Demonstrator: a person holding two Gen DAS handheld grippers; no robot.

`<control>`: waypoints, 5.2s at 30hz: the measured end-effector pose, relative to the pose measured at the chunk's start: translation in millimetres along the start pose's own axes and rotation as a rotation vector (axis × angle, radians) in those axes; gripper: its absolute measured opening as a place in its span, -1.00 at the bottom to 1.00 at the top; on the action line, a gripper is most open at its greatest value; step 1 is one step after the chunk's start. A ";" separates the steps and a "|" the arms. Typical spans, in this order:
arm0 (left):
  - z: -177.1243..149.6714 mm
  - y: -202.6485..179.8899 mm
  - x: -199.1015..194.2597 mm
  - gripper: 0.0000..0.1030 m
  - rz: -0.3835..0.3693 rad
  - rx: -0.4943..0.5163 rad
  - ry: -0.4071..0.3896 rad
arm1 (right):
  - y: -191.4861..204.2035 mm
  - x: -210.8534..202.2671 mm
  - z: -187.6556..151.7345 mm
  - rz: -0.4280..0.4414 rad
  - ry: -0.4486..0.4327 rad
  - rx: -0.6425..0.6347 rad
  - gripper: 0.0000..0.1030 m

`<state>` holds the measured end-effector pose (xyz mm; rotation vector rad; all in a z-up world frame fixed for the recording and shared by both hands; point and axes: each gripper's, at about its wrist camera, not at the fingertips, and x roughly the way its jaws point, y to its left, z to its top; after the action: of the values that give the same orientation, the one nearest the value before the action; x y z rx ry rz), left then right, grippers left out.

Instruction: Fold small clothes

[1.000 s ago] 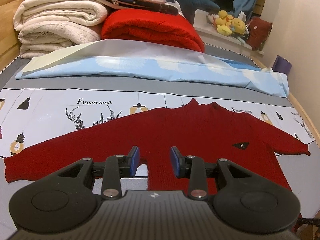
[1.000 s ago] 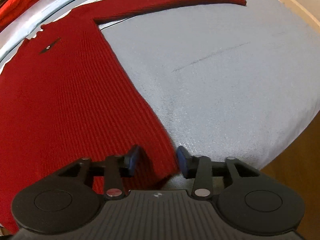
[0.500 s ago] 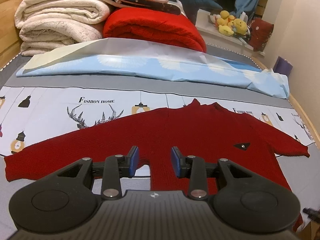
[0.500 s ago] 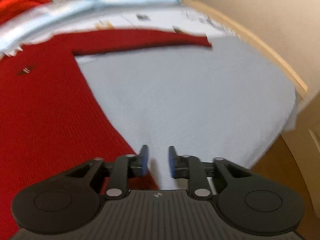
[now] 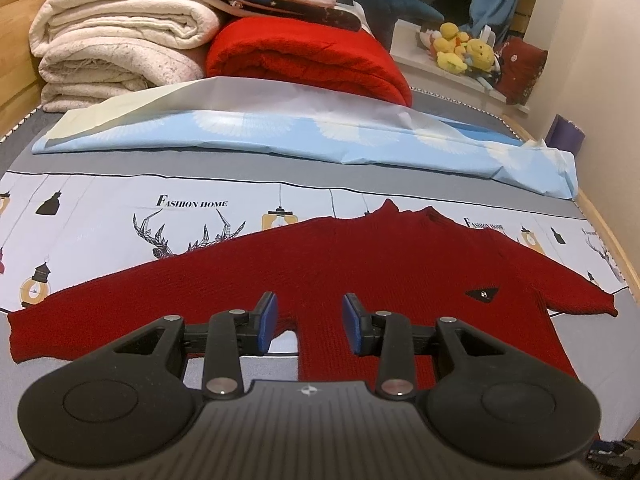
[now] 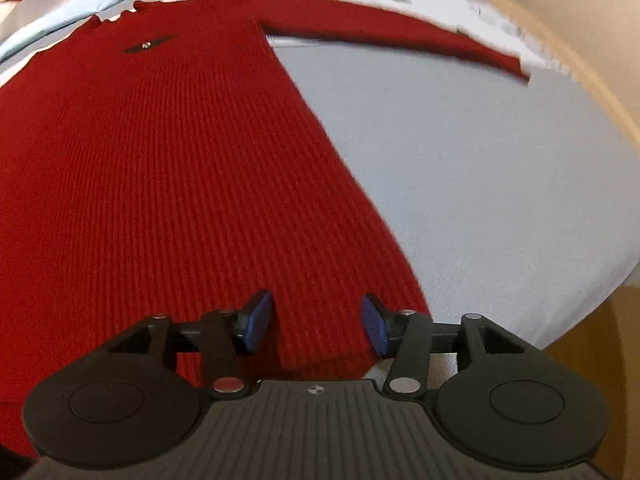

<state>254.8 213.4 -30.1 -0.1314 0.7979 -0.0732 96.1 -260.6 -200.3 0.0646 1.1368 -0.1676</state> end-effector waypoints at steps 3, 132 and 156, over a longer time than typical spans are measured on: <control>0.0 -0.7 0.8 -0.19 0.004 0.005 -0.001 | 13.2 -16.7 8.1 0.051 -0.067 0.035 0.02; -5.0 -45.3 214.7 -0.24 0.147 -0.156 0.298 | 46.8 149.5 261.3 0.400 0.114 0.615 -0.15; 6.3 -147.2 175.7 -0.24 0.130 0.088 0.144 | -101.8 122.9 248.4 0.162 -0.074 0.751 -0.15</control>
<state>379.4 48.1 -128.8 0.0096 0.9433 0.0053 352.4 -407.1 -203.9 0.8069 0.9383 -0.4413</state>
